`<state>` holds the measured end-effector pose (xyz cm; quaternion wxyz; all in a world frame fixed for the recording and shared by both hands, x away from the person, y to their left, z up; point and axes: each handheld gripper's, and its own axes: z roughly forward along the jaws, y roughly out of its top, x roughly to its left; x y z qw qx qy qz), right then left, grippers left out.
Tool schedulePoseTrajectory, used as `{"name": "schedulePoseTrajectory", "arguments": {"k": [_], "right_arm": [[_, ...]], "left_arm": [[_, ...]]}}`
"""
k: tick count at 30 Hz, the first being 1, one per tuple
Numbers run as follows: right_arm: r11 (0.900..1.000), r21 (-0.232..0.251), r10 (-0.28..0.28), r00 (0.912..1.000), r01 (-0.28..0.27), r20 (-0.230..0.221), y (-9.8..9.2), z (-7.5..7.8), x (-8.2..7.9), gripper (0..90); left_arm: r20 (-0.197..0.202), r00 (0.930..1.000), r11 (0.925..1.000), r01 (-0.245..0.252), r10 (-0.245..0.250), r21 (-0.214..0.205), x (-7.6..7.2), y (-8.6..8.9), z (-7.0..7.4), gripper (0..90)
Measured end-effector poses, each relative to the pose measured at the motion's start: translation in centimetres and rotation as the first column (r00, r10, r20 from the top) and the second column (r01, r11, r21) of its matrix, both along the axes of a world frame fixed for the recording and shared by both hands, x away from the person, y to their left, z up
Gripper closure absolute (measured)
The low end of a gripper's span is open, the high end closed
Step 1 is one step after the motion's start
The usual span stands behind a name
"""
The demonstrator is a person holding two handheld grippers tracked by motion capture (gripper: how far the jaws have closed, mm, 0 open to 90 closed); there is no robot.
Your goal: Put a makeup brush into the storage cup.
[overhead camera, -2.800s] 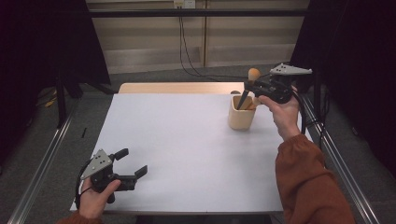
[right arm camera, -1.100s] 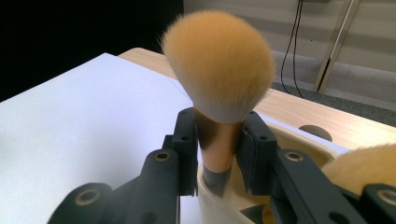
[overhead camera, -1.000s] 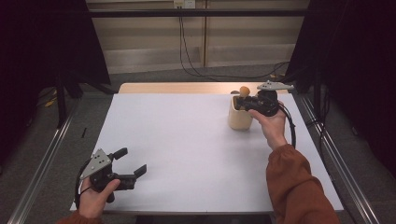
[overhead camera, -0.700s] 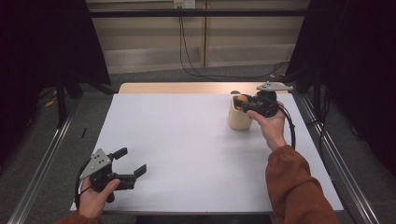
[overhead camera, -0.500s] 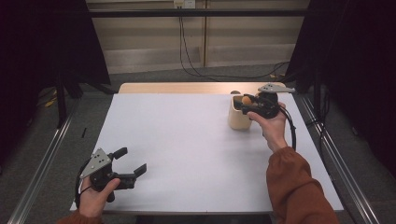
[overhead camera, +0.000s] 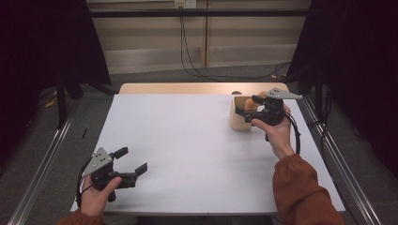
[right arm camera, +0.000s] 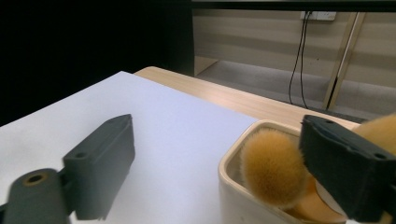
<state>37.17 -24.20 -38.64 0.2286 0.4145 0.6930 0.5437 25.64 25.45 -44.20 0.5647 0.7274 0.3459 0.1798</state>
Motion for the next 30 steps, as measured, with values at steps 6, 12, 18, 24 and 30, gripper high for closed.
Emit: {"name": "schedulePoseTrajectory", "arguments": {"k": [6, 12, 18, 24, 30], "right_arm": [[0.9993, 0.034, -0.014, 0.9998, 0.013, 0.012, -0.1, -0.2, -1.2, 0.1], [0.9990, 0.025, -0.039, 0.9991, 0.038, 0.015, -0.3, -0.5, -2.6, 0.0], [0.9985, 0.031, -0.045, 0.9989, 0.044, 0.017, -0.4, -1.4, -3.3, 0.0], [0.9972, 0.005, -0.075, 0.9968, 0.075, 0.026, -0.3, -2.0, -4.1, 0.3], [0.9964, 0.018, -0.083, 0.9964, 0.083, 0.017, -0.8, -2.7, -5.1, 1.4]], "left_arm": [[0.006, 1.0000, 1.0000, 0.003, -0.003, -0.002, -0.2, 0.0, 0.1, 2.9], [0.014, 0.9998, 0.9999, 0.013, -0.013, 0.001, -0.5, 0.0, 0.2, 2.9], [0.016, 0.9998, 1.0000, 0.009, -0.009, -0.002, -0.3, 0.2, 0.1, 2.9], [0.017, 0.9999, 1.0000, 0.001, -0.001, -0.004, -0.5, 0.3, 0.2, 2.9], [0.017, 0.9999, 1.0000, -0.001, 0.001, -0.002, -0.5, 0.4, 0.1, 2.9]]}}
